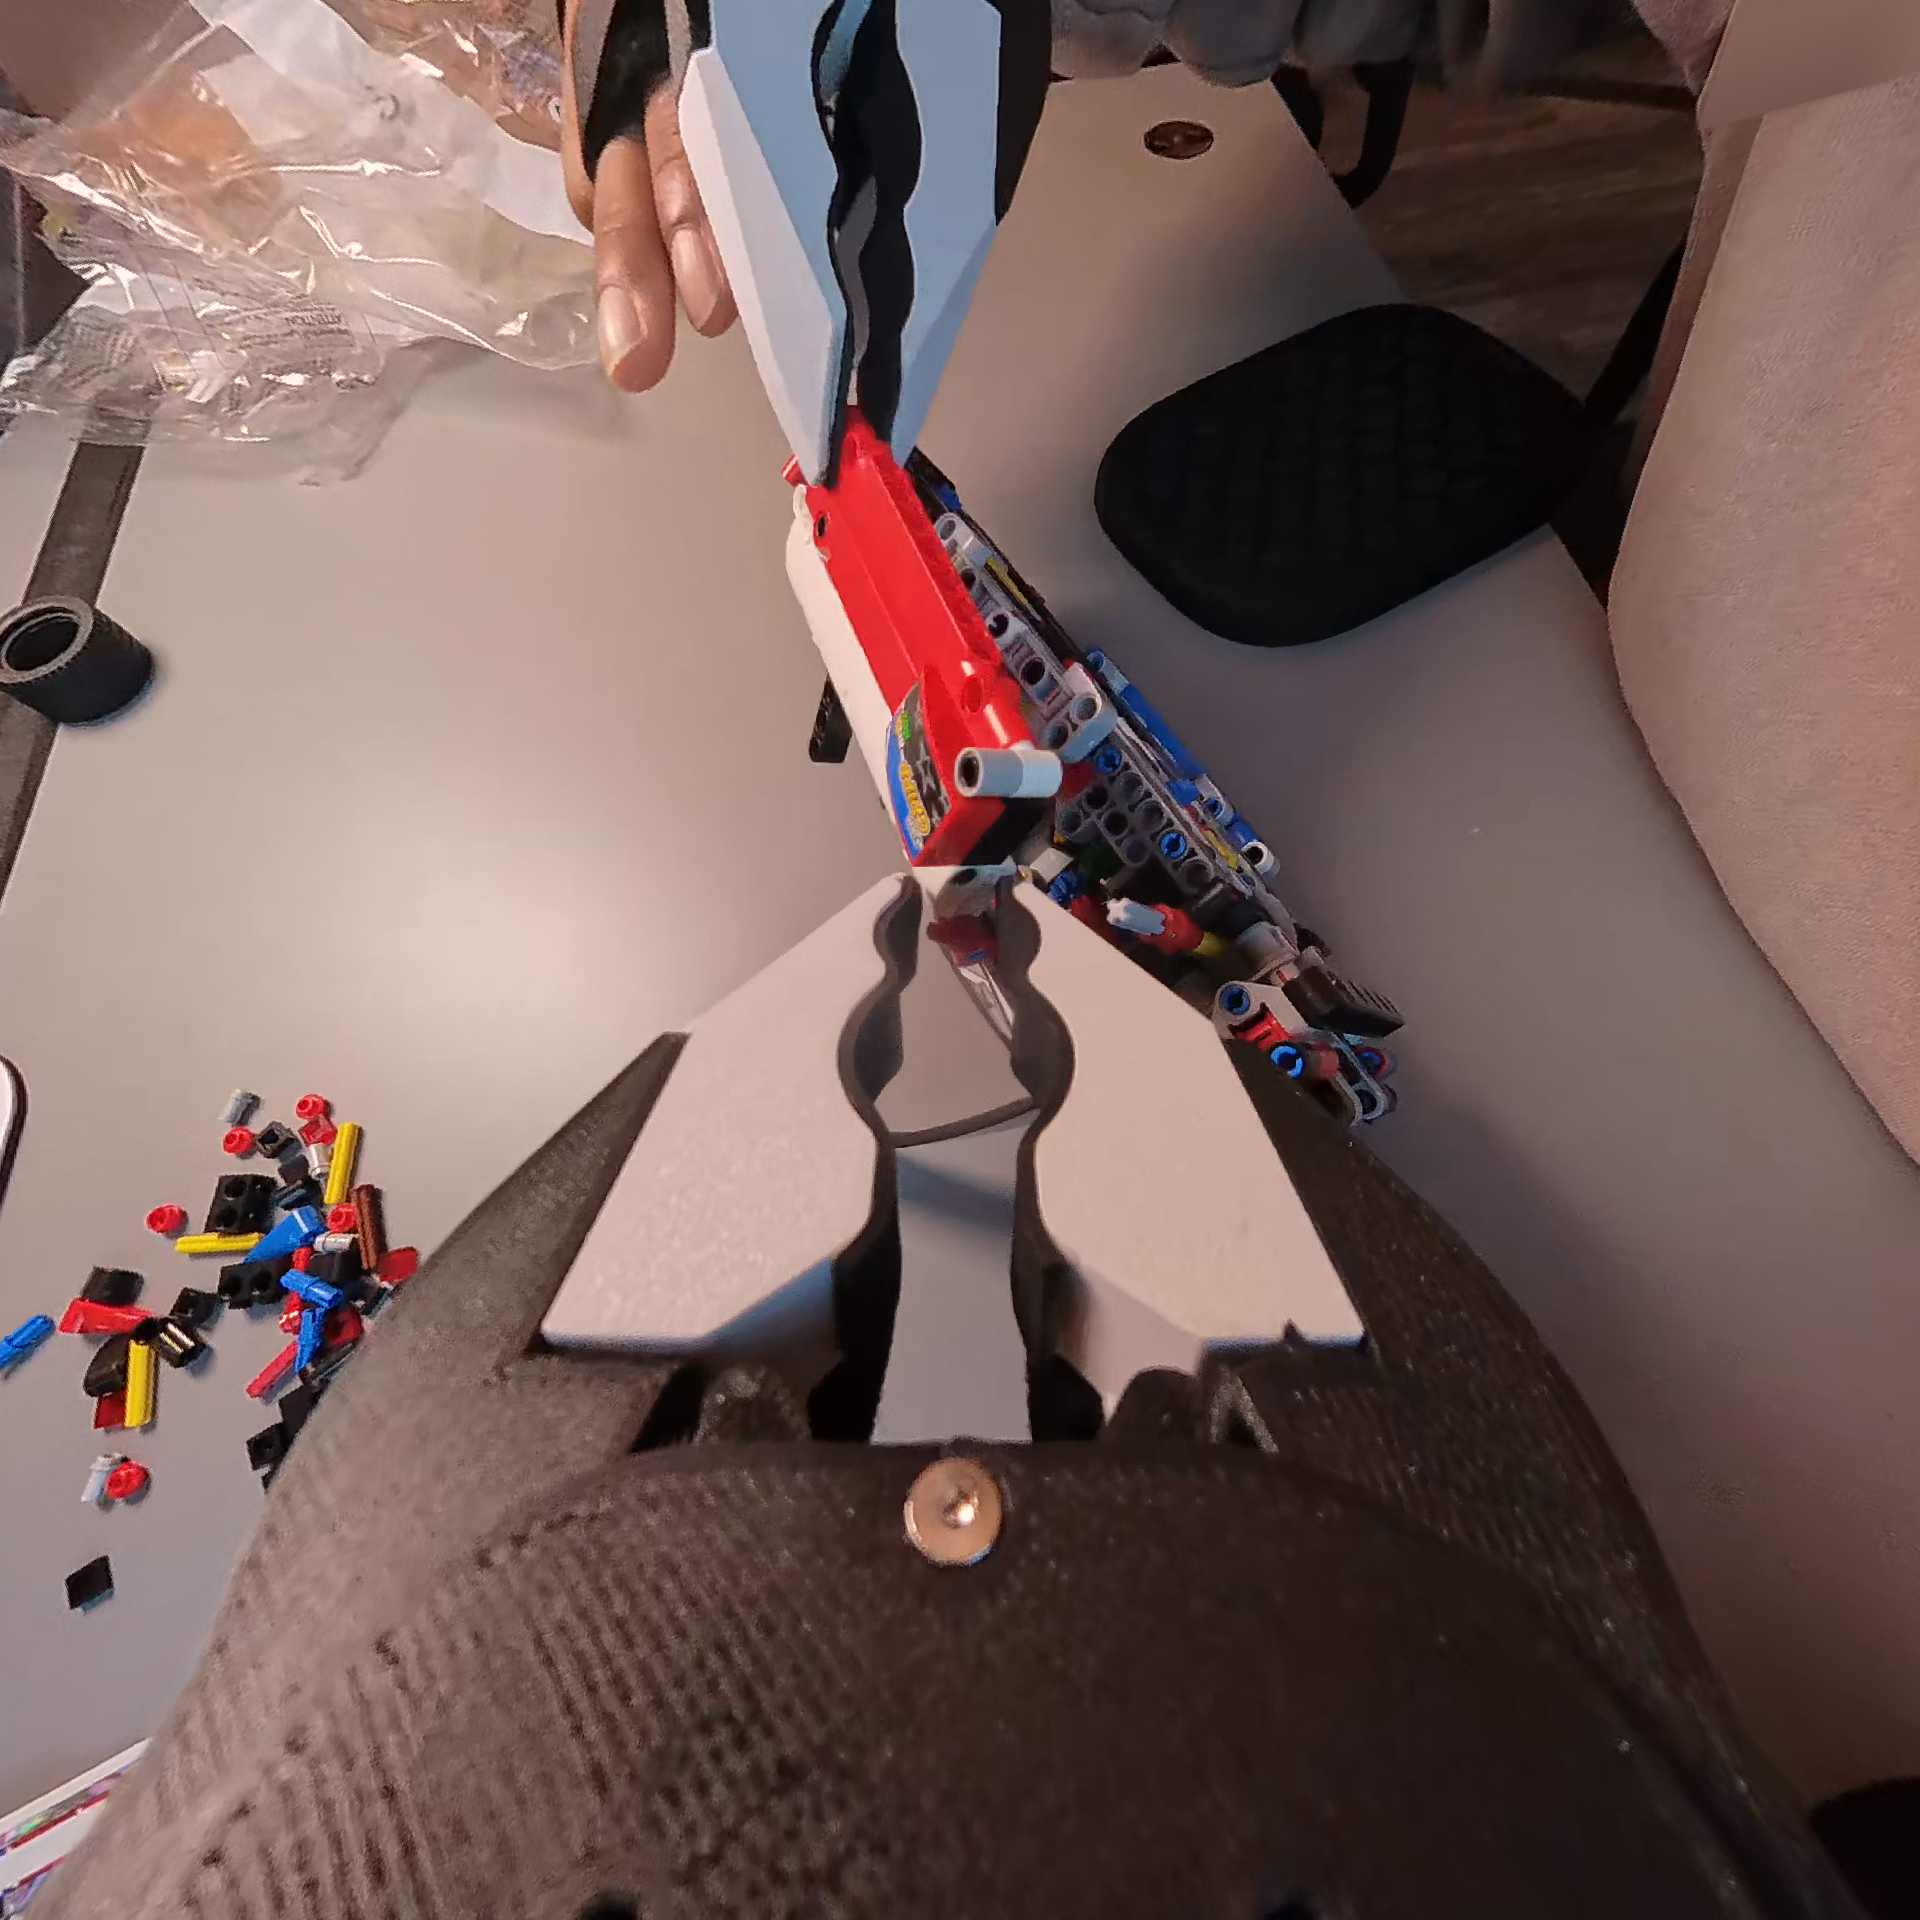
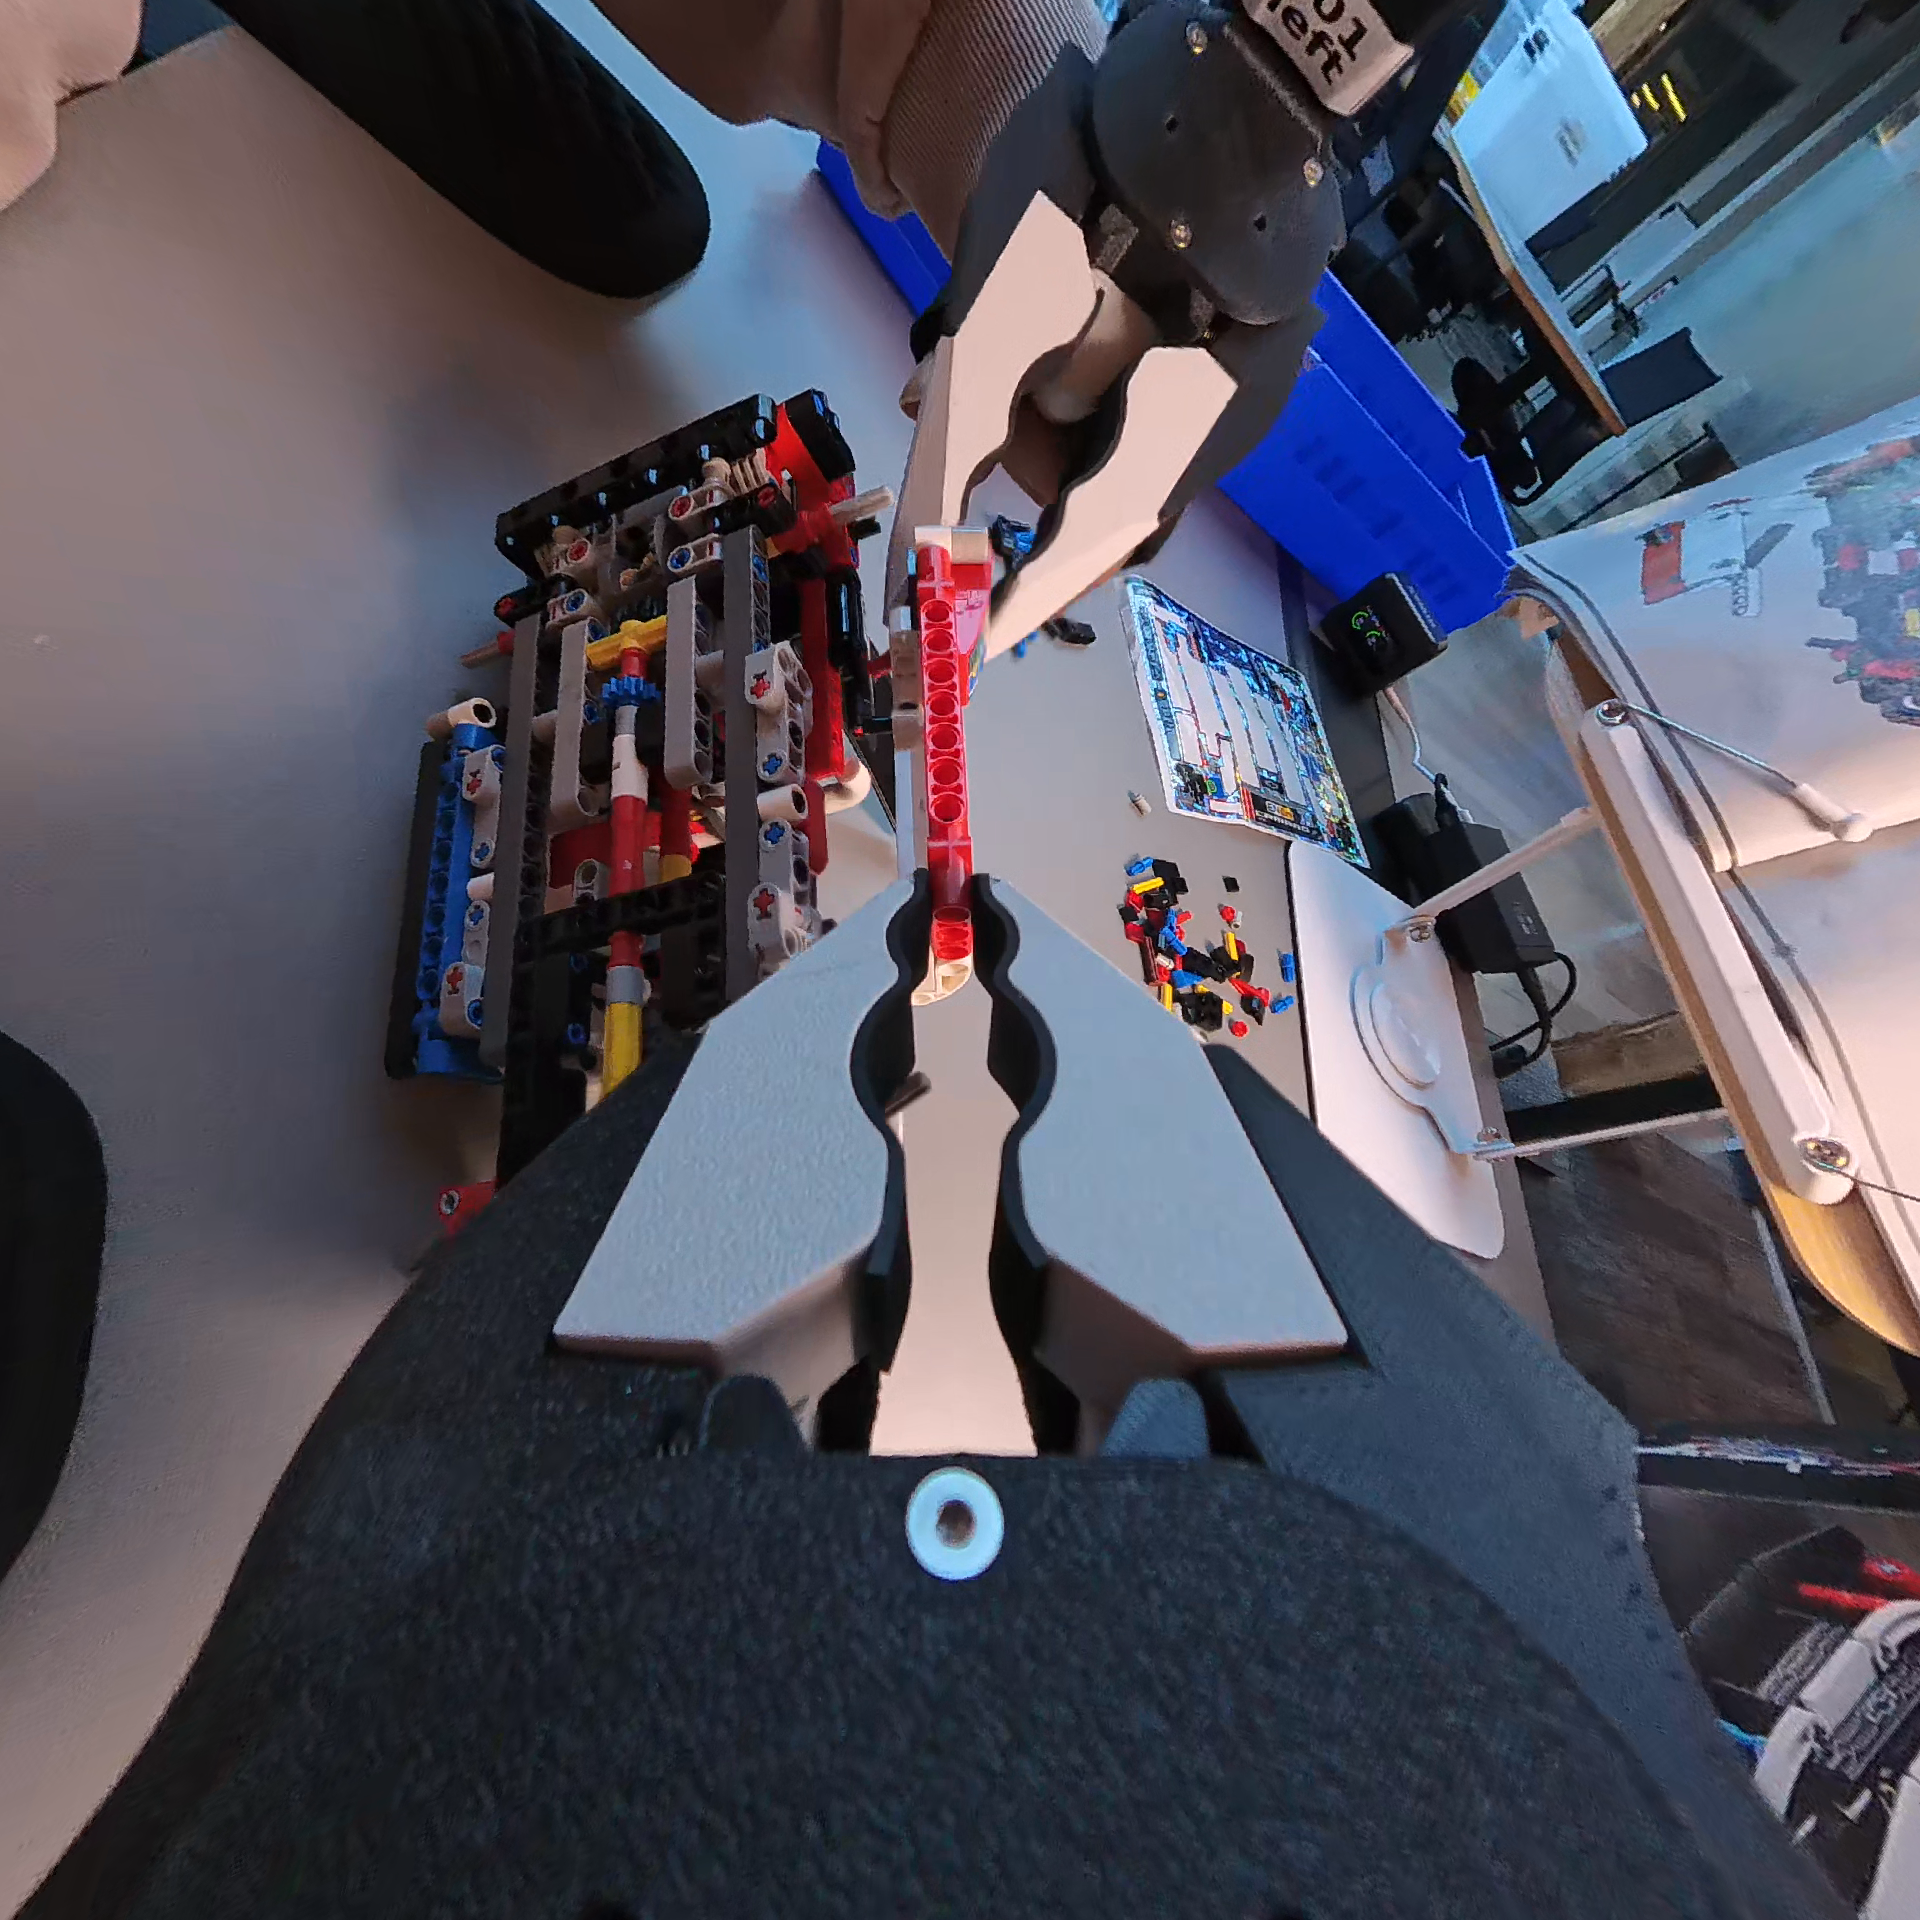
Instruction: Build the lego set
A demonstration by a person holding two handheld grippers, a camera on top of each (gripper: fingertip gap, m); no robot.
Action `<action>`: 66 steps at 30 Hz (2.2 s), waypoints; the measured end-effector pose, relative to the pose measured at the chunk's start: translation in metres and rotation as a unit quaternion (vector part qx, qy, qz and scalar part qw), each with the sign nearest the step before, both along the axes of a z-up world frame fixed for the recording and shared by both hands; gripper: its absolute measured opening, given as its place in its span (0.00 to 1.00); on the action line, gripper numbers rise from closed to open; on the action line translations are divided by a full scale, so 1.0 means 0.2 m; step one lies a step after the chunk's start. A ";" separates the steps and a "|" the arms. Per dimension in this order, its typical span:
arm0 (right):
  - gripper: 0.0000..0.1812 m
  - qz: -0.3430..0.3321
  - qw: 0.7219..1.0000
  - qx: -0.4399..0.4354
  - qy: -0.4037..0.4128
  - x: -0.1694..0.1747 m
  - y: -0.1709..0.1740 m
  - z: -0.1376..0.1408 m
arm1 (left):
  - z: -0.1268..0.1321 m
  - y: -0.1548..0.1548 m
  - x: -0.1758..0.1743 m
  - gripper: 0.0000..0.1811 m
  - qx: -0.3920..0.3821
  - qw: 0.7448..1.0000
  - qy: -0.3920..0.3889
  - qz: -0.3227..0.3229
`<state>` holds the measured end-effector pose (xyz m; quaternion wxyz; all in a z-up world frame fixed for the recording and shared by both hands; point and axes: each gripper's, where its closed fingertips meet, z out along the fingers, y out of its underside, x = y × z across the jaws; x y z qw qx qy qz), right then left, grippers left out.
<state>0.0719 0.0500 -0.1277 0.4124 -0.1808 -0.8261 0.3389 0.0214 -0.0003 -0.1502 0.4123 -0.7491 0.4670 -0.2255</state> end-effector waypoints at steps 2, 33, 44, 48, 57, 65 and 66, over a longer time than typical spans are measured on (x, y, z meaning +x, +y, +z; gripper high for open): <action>0.02 -0.003 1.000 -0.004 -0.004 -0.01 0.02 0.00 | -0.01 0.01 0.00 0.06 0.000 1.000 0.010 0.004; 0.08 -0.037 0.987 0.011 -0.153 -0.24 0.12 -0.13 | -0.26 0.19 -0.17 0.21 -0.046 0.987 0.133 0.072; 0.10 -0.066 0.985 -0.084 -0.138 -0.15 0.16 -0.07 | -0.46 0.29 -0.02 0.38 -0.096 0.970 0.219 -0.045; 0.09 -0.077 0.984 -0.105 -0.124 -0.13 0.18 -0.06 | -0.48 0.34 0.00 0.33 -0.078 0.969 0.232 -0.041; 0.08 -0.098 0.983 -0.135 -0.078 -0.12 0.21 0.01 | -0.41 0.37 -0.08 0.24 0.006 0.970 0.242 -0.010; 0.11 -0.113 0.993 -0.043 -0.003 -0.23 0.17 0.07 | -0.06 0.32 -0.17 0.19 0.012 0.998 0.055 0.038; 0.14 -0.113 0.993 -0.032 -0.002 -0.26 0.15 0.07 | -0.04 0.30 -0.17 0.19 0.003 0.999 0.031 0.036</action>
